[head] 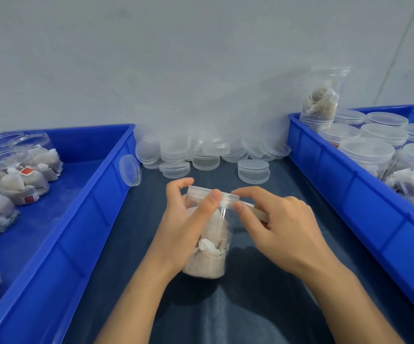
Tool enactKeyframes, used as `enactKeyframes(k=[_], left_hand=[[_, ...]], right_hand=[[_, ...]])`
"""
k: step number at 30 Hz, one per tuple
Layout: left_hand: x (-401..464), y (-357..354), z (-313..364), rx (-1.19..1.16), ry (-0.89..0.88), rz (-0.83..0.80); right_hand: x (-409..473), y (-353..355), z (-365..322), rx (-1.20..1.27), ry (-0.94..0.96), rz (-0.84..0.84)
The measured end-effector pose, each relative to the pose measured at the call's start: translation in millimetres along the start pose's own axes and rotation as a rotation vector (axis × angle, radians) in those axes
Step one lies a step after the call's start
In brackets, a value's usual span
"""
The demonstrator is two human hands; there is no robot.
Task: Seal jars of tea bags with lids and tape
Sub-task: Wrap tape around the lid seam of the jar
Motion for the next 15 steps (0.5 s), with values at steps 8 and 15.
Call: enactKeyframes(k=[8,15], left_hand=[[-3.7,4.7,7.6,0.244,-0.036,0.16],[-1.7,2.6,5.8,0.247,-0.036,0.128]], right_hand=[[-1.4,-0.6,-7.7,-0.068,0.025,0.049],[-1.5,-3.4,-4.4,-0.009,0.008,-0.027]])
Point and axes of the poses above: each hand's wrist, its own x-axis towards the middle knuckle, its own y-axis out of the back of the hand, z = x × y, the point moved 5 cm from there along x, towards the middle knuckle, and after that the axes turned 12 degrees about x, right-handed, at the moved point
